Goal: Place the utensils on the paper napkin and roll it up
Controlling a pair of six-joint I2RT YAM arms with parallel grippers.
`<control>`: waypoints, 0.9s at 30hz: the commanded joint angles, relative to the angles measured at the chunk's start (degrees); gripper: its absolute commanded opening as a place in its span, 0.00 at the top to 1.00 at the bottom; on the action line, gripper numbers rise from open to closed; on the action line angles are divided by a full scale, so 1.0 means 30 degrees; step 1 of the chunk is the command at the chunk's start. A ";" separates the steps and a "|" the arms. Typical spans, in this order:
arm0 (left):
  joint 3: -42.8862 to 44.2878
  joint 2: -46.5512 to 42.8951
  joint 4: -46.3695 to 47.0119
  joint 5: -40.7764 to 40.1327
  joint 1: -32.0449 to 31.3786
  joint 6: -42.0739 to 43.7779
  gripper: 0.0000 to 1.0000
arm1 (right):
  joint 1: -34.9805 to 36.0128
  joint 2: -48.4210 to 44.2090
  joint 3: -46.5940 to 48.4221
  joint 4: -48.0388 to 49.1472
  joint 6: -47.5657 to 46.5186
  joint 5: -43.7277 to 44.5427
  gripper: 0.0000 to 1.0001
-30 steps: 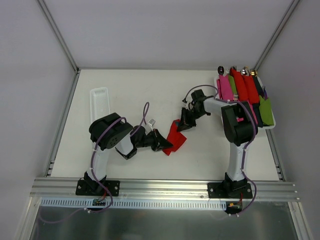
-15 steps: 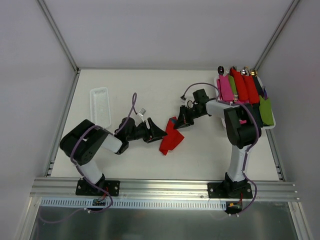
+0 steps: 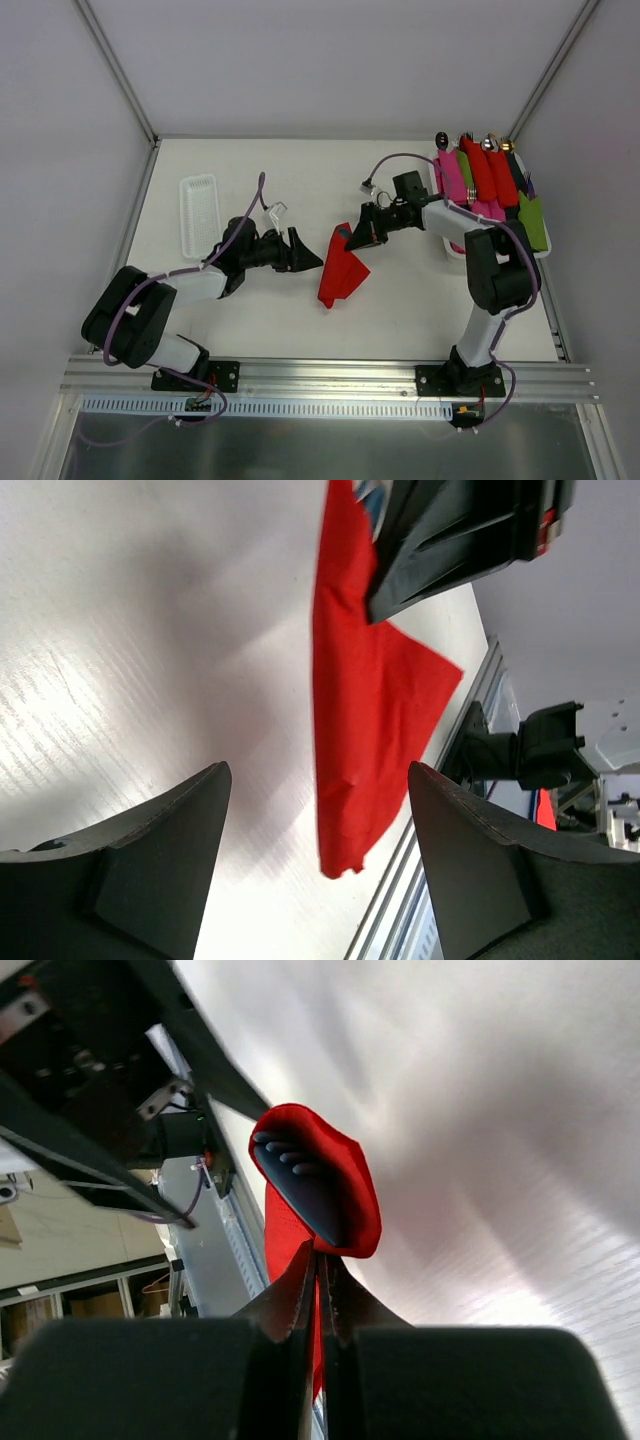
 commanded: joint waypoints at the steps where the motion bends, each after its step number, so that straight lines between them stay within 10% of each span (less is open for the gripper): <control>1: 0.0676 -0.1203 -0.0894 0.1553 0.0140 0.2449 0.27 | -0.0086 -0.2603 -0.0272 0.0556 -0.0475 -0.1717 1.00; 10: 0.1612 -0.3138 -0.0542 0.4659 -0.0357 0.2686 0.26 | 0.0587 -0.4978 -0.0479 -0.0527 -0.0944 -0.1104 1.00; 27: 0.3107 -0.3844 -0.3999 0.1289 -0.1880 0.3710 0.34 | 0.2461 -0.6766 0.0020 -0.1788 -0.1501 -0.0487 1.00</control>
